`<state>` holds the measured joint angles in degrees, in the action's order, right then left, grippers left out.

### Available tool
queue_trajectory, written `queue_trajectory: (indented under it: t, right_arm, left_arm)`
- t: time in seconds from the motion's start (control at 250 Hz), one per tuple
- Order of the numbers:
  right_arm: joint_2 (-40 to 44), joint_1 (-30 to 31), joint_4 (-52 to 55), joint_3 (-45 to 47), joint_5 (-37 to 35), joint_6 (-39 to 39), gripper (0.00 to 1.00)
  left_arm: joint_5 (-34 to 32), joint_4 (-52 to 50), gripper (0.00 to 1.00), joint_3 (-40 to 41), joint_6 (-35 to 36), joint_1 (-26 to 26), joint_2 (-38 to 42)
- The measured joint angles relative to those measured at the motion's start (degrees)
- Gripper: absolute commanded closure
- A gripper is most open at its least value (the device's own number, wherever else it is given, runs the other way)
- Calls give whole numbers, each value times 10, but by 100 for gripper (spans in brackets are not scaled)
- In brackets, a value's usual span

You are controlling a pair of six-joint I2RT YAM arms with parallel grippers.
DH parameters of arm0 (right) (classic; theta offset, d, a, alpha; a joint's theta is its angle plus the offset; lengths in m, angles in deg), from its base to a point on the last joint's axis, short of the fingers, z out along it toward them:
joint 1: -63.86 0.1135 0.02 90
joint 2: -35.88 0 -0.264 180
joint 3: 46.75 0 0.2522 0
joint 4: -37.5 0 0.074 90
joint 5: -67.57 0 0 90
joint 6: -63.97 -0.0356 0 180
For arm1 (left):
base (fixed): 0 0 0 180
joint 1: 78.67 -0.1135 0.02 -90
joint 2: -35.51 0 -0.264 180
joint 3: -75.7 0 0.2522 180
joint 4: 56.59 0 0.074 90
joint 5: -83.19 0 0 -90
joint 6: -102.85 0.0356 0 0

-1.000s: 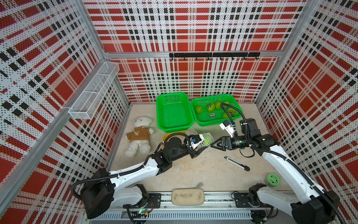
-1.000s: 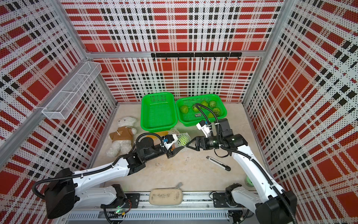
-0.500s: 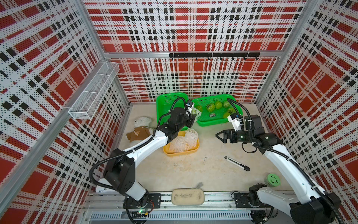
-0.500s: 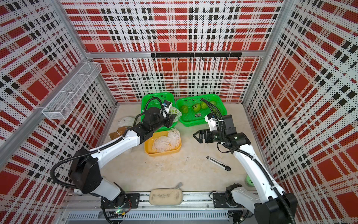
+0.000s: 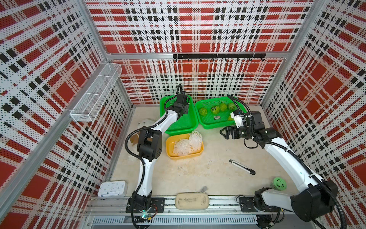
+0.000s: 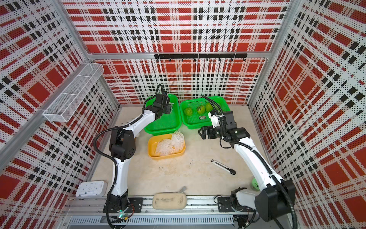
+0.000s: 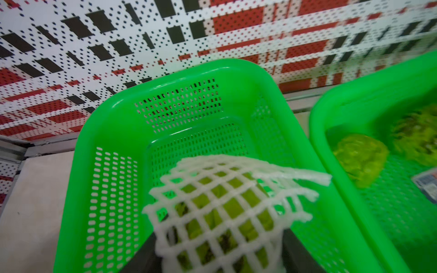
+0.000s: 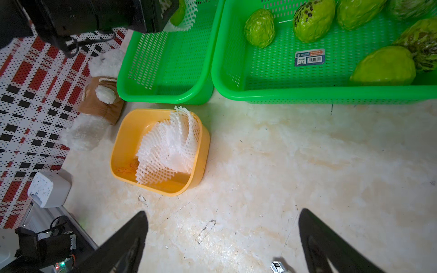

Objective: Sleeve custard apples in foam nets
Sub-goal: Place the custard apple in the basket.

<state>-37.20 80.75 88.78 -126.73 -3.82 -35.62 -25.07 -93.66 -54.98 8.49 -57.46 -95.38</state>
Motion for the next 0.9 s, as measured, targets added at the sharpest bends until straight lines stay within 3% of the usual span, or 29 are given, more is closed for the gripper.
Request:
queue_trajectory:
  t: [0.104, 0.192, 0.644, 0.752, 0.897]
  right_arm:
    - [-22, 0, -3, -9, -7, 0, 0]
    - [-57, 0, 0, -39, -18, 0, 0]
    - [-243, 0, -8, -175, -76, -8, 0]
    - [-287, 0, -14, -206, -89, -16, 0]
    - [-349, 0, -15, -265, -110, -25, 0]
  left_arm:
    - [-32, -52, 86, -134, -16, -10, -86]
    - [-46, -84, 85, -198, -35, -19, -131]
    - [-46, -128, 80, -250, -96, -75, -187]
    - [-40, -123, 74, -270, -95, -86, -205]
    - [-23, -116, 51, -285, -95, -88, -224]
